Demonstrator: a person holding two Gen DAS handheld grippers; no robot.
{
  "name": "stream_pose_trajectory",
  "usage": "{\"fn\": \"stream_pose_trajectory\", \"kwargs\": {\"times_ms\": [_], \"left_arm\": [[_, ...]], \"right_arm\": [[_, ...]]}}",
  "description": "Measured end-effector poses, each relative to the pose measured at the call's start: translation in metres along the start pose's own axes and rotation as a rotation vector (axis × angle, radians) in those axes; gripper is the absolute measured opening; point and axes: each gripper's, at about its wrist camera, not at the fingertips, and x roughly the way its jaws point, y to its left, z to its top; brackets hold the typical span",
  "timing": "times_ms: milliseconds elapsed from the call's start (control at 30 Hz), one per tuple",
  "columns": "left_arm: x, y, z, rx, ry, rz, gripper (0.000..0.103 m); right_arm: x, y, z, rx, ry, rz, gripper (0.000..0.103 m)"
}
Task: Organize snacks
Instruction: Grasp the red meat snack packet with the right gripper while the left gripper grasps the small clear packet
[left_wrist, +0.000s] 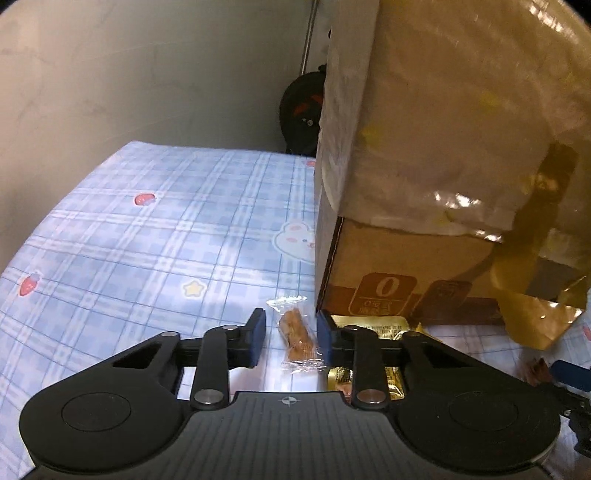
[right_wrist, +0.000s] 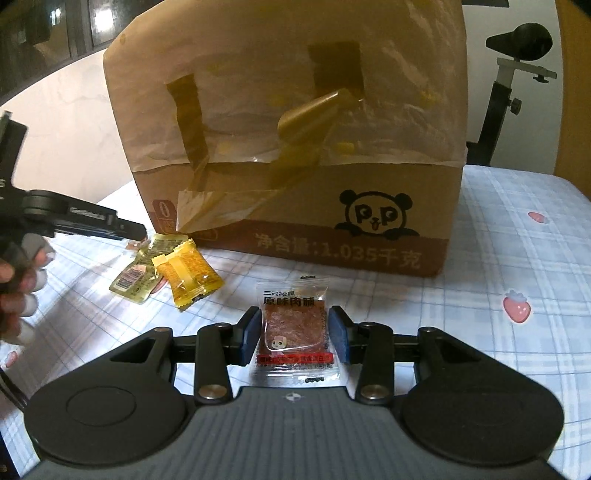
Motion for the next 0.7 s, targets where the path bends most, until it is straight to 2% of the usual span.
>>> {"fn": "stream_pose_trajectory", "kwargs": {"times_ms": [167,333,567,700], "left_arm": [[0.001,-0.003,-0.008,0.038,-0.008,0.014,0.023],[-0.017,0.000,-0.019,0.035,-0.029,0.013,0.019],[-0.046,-0.004,-0.028,0.039,-0.072,-0.018,0.019],[-0.051,-0.010,-0.034,0.027,-0.064,-0.032,0.019]], "right_arm": [[0.000,-0.001,0.000,0.013,-0.002,0.011,0.043],[-0.002,0.000,0.000,0.008,-0.001,0.008,0.043],[-0.001,0.000,-0.001,0.008,-0.001,0.008,0.043],[0.000,0.000,-0.001,0.005,0.000,0.011,0.043]]}}
